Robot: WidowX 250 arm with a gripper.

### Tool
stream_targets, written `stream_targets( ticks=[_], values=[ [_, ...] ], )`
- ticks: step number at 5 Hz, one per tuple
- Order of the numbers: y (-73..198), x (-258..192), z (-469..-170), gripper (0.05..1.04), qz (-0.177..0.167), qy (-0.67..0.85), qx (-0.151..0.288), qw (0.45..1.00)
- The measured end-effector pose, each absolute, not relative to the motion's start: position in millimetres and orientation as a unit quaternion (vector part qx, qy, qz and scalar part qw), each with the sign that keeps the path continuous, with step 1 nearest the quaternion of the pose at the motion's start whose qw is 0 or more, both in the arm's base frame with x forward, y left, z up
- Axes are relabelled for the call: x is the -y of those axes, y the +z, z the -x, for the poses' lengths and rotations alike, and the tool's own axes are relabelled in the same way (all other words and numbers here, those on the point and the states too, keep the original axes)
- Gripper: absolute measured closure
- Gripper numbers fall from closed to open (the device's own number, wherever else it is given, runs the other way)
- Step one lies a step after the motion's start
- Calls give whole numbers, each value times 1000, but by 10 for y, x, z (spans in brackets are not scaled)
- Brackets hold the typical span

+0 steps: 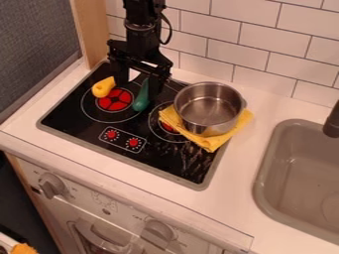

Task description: Pot the green object in the middle of the left and right burner

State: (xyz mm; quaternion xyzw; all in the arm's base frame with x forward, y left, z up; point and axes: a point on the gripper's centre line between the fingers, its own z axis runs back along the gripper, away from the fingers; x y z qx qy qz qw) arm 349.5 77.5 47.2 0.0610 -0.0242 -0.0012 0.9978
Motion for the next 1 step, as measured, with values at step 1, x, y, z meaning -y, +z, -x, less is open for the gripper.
stream_targets(
  ticks=[1],
  values=[
    [472, -775, -3495, 83, -61, -1, 24, 998]
  ],
)
